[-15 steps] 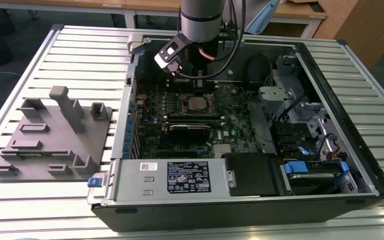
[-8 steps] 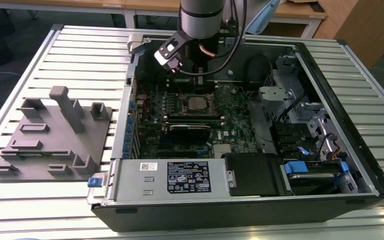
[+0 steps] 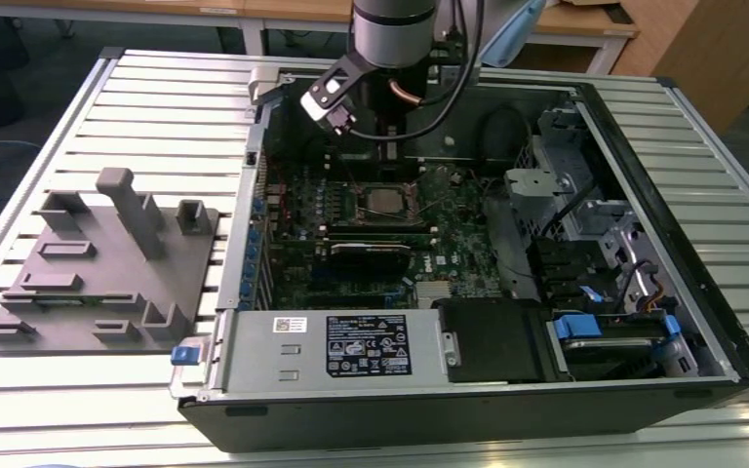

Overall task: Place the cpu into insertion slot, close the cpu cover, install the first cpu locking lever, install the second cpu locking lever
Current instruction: 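Close the cpu cover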

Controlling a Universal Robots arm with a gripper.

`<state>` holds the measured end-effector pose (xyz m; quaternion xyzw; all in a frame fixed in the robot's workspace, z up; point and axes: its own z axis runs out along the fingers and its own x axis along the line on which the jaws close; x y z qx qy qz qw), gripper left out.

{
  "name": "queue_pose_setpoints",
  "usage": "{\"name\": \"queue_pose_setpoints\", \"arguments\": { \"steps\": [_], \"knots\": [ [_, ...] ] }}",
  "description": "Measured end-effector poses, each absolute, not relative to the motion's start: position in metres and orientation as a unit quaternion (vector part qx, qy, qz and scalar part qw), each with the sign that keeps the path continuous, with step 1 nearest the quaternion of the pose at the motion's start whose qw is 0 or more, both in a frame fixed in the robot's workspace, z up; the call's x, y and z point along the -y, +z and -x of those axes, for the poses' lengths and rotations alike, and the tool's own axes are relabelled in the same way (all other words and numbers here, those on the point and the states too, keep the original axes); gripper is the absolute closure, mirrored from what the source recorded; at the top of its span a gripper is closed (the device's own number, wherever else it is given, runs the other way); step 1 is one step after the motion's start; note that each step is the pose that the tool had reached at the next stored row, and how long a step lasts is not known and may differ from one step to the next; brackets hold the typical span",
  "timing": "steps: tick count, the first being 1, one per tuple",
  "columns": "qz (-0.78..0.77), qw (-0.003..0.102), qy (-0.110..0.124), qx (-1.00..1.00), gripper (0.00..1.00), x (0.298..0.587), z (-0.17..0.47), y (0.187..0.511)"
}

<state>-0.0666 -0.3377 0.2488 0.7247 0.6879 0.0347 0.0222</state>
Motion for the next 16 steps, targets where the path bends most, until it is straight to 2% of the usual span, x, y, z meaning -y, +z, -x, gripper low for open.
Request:
{"name": "queue_pose_setpoints", "arguments": {
  "steps": [16],
  "knots": [
    [-0.725,0.022,0.035,-0.688,0.89,0.3364,0.0619,0.2493]
  ]
}}
